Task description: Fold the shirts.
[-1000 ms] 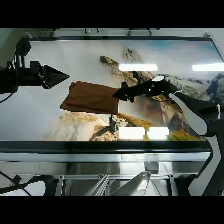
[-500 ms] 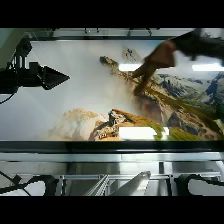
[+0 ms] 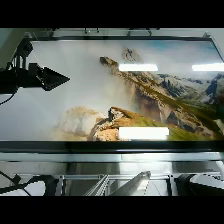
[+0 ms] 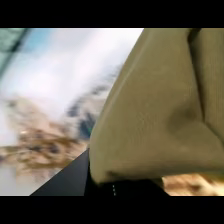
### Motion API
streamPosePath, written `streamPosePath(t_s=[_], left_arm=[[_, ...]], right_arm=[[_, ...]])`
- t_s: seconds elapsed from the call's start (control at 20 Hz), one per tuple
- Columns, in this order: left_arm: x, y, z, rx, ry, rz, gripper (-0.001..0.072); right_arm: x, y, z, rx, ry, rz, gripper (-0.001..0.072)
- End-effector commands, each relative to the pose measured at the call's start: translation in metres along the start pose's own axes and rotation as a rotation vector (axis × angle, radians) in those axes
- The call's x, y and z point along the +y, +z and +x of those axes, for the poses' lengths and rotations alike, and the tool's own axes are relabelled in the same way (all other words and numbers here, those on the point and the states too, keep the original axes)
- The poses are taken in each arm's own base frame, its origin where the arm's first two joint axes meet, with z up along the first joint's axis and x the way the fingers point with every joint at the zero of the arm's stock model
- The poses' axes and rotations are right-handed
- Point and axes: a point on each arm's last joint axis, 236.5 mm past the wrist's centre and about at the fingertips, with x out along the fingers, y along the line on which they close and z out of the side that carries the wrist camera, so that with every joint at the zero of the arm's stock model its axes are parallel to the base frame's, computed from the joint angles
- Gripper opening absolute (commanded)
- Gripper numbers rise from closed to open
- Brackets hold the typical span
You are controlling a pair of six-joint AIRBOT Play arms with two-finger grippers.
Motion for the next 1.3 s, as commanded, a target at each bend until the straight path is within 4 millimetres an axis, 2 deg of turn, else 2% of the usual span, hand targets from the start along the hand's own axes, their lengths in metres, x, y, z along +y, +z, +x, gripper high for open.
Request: streamPosePath(t_s=[0.0, 0.1, 0.15, 0.35, 0.45, 0.5, 0.55, 0.6, 0.75, 0.8, 0.85, 0.9, 0.95, 1.0, 1.1, 1.2, 1.25], left_arm=[[0.0, -0.001, 0.001, 0.003, 0.0, 0.002, 0.0012], [0.0, -0.001, 0.004, 0.007, 0.001, 0.004, 0.0012], [0.0, -0.003, 0.008, 0.017, 0.005, 0.005, 0.0012], [-0.008, -0.013, 0.026, 0.069, -0.015, 0.016, 0.0012], [-0.012, -0.018, 0.036, 0.094, -0.024, 0.022, 0.0011], [-0.012, -0.019, 0.041, 0.1, -0.024, 0.025, 0.0012], [-0.013, -0.019, 0.045, 0.101, -0.023, 0.027, 0.0012], [-0.012, -0.018, 0.048, 0.097, -0.019, 0.029, 0.0012], [-0.011, -0.014, 0.053, 0.081, -0.007, 0.033, 0.0012], [-0.01, -0.012, 0.053, 0.073, -0.002, 0.033, 0.0012], [-0.009, -0.009, 0.053, 0.061, 0.001, 0.034, 0.0011], [-0.009, -0.006, 0.054, 0.048, 0.003, 0.034, 0.001], [-0.01, -0.002, 0.053, 0.038, 0.012, 0.046, 0.0004], [-0.014, 0.003, 0.051, 0.034, 0.02, 0.06, 0.0002], [-0.037, 0.016, 0.041, 0.026, 0.018, 0.115, 0.0001], [-0.056, 0.02, 0.028, 0.042, 0.035, 0.198, 0.0001], [-0.052, 0.011, 0.023, 0.067, 0.099, 0.22, 0.0001]], right_arm=[[-0.12, -0.042, -0.06, 0.137, -0.44, 0.257, 0.002], [-0.171, -0.067, -0.091, 0.224, -0.698, 0.32, 0.002], [-0.193, -0.072, -0.103, 0.246, -0.803, 0.341, 0.002], [-0.248, -0.101, -0.113, 0.379, -1.023, 0.396, 0.002], [-0.267, -0.11, -0.116, 0.435, -1.096, 0.411, 0.0024], [-0.273, -0.11, -0.112, 0.444, -1.094, 0.415, 0.0161], [-0.277, -0.111, -0.106, 0.46, -1.091, 0.416, 0.05], [-0.277, -0.111, -0.098, 0.473, -1.072, 0.415, 0.0708], [-0.27, -0.111, -0.076, 0.495, -1.012, 0.403, 0.0701], [-0.262, -0.108, -0.065, 0.481, -0.977, 0.4, 0.0691], [-0.245, -0.103, -0.049, 0.475, -0.901, 0.384, 0.0553], [-0.223, -0.098, -0.031, 0.468, -0.807, 0.362, 0.0241], [-0.193, -0.092, -0.011, 0.461, -0.69, 0.333, 0.0027], [-0.153, -0.087, 0.007, 0.467, -0.55, 0.295, 0.0021], [-0.068, -0.079, 0.029, 0.458, -0.295, 0.194, 0.0021], [-0.008, -0.095, 0.04, 0.489, -0.174, 0.073, 0.0021], [0.011, -0.113, 0.045, 0.528, -0.165, -0.012, 0.002]])
